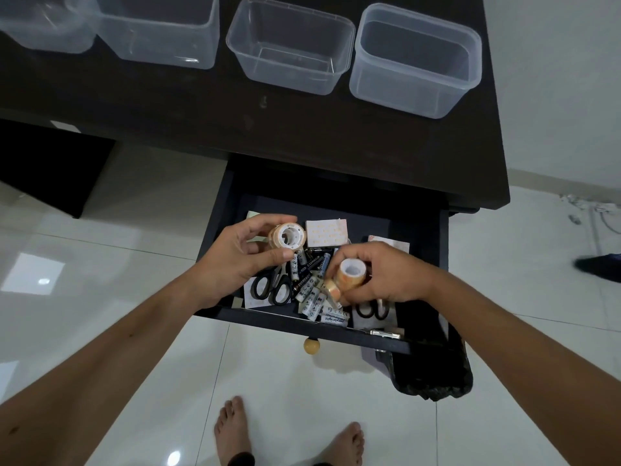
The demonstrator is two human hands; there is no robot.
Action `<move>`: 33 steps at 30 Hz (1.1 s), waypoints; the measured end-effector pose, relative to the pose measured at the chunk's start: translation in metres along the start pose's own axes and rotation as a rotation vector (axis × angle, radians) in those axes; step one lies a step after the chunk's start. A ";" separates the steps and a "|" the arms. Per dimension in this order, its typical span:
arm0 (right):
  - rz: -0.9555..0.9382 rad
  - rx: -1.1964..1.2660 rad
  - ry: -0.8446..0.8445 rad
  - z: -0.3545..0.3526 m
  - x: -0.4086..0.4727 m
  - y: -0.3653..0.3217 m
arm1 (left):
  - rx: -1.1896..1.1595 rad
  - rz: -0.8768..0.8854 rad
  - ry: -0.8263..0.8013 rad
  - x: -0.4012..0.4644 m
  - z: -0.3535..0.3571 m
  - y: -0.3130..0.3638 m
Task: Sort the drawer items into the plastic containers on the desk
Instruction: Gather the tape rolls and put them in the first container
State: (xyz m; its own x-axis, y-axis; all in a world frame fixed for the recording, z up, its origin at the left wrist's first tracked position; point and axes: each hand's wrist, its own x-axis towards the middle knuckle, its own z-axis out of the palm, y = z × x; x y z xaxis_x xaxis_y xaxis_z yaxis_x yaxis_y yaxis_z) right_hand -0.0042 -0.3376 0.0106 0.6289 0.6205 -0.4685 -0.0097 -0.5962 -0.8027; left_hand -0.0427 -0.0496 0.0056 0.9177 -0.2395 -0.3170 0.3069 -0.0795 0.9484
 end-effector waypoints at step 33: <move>-0.080 -0.364 0.282 0.031 0.032 0.011 | -0.070 -0.010 0.003 0.004 -0.004 -0.008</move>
State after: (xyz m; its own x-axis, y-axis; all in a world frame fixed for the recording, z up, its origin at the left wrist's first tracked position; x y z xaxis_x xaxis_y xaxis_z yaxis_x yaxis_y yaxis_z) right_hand -0.0082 -0.3080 -0.0249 0.8038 0.5393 -0.2512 0.2895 -0.7234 -0.6269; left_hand -0.0409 -0.0462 -0.0031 0.9154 -0.2359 -0.3262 0.3324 -0.0141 0.9430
